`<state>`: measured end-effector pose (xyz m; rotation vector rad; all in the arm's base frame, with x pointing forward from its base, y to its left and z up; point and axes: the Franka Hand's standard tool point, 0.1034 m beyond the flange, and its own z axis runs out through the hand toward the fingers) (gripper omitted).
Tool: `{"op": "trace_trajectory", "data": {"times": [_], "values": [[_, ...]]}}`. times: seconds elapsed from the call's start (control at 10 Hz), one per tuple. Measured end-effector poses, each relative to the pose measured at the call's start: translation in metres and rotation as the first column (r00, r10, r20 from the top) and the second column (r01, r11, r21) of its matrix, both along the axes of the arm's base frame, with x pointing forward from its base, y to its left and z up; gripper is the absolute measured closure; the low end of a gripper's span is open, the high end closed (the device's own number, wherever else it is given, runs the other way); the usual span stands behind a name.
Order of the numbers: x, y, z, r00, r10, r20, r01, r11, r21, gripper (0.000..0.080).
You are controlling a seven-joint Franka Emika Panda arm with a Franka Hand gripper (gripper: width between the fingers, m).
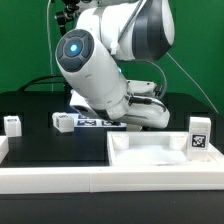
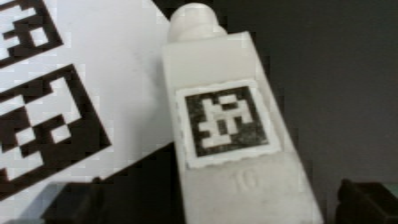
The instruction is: Assemble square table
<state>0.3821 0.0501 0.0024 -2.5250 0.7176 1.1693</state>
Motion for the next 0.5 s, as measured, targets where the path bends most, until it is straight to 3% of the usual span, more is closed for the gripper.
{"op": "trace_trajectory", "data": {"times": [0.1, 0.2, 0.3, 0.4, 0.5], "values": [[-0.0004, 0.0032, 0.0000, 1.000, 0.005, 0.000, -0.005, 1.000, 0.004, 0.0274], [-0.0006, 0.0052, 0.0000, 1.000, 0.008, 0.000, -0.008, 1.000, 0.006, 0.0274], [-0.0007, 0.0056, 0.0000, 1.000, 0.008, 0.000, -0.008, 1.000, 0.007, 0.0413], [-0.0010, 0.0051, -0.0001, 1.000, 0.007, -0.001, -0.007, 1.000, 0.007, 0.0502], [-0.0012, 0.0051, -0.0001, 1.000, 0.007, -0.001, -0.007, 1.000, 0.007, 0.0506]]}}
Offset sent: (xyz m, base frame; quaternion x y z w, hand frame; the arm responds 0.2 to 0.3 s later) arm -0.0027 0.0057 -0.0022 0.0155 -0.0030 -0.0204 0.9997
